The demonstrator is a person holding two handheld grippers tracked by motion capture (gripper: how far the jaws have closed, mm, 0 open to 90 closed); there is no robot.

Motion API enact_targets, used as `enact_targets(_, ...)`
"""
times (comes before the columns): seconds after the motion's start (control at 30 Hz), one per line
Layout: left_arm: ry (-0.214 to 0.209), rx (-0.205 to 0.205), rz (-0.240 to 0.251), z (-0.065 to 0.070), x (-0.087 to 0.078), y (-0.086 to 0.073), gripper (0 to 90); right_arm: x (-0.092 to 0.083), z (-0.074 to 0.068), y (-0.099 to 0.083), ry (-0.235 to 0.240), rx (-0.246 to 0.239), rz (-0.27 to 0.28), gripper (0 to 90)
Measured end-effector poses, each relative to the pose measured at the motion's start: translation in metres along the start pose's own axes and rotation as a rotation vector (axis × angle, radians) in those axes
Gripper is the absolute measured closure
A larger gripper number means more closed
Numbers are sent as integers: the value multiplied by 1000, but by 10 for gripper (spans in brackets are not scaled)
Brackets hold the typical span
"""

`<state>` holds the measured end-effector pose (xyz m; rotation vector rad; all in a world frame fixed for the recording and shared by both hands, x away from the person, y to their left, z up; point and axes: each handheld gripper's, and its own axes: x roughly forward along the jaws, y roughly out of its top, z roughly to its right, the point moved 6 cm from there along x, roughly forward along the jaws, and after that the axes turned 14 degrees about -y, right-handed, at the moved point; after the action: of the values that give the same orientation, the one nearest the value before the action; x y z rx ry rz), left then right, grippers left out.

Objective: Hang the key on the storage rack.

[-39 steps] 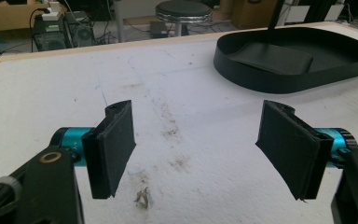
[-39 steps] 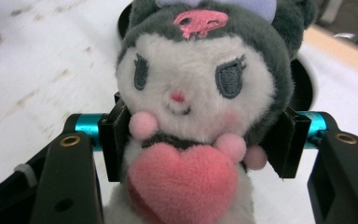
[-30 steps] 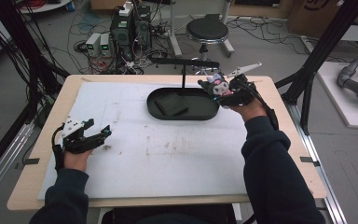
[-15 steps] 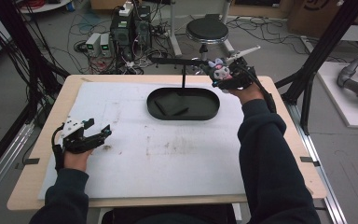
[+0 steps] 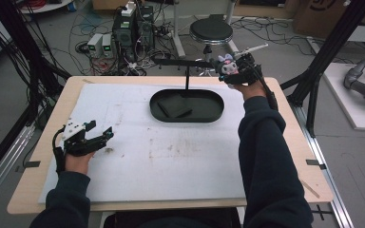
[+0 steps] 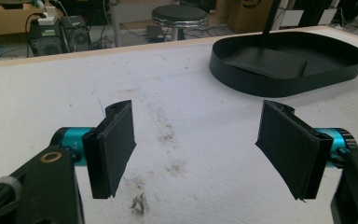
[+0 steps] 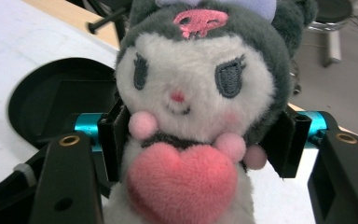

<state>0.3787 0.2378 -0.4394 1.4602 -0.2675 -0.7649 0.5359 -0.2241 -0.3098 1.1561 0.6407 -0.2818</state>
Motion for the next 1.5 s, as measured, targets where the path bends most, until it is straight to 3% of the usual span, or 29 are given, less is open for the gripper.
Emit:
enact_targets(0.23,-2,1,-2,0,0,0,271,8,3,-19,-71,-13,-14,362)
enact_targets(0.33,-1,1,-5,0,0,0,271,13,4,-29,-71,2,-34,362)
enact_targets(0.53,2,2,-7,1,1,-1,271,19,1,-34,-116,-36,-68,362)
enact_targets(0.67,2,5,-9,1,1,-1,271,31,-8,-39,-118,-40,-109,362)
enact_targets(0.77,3,2,-5,0,0,-1,272,39,-15,-43,-113,-15,-115,362)
enact_targets(0.9,5,0,-4,0,-1,-1,272,46,-23,-45,-97,-35,-127,362)
enact_targets(1.13,3,2,-5,0,-1,-1,271,51,-37,-41,-77,-36,-104,306)
enact_targets(1.3,1,1,-5,0,0,-1,271,51,-39,-45,-75,-50,-125,228)
enact_targets(1.5,0,3,-7,1,1,-1,272,38,-27,-45,-74,-50,-105,221)
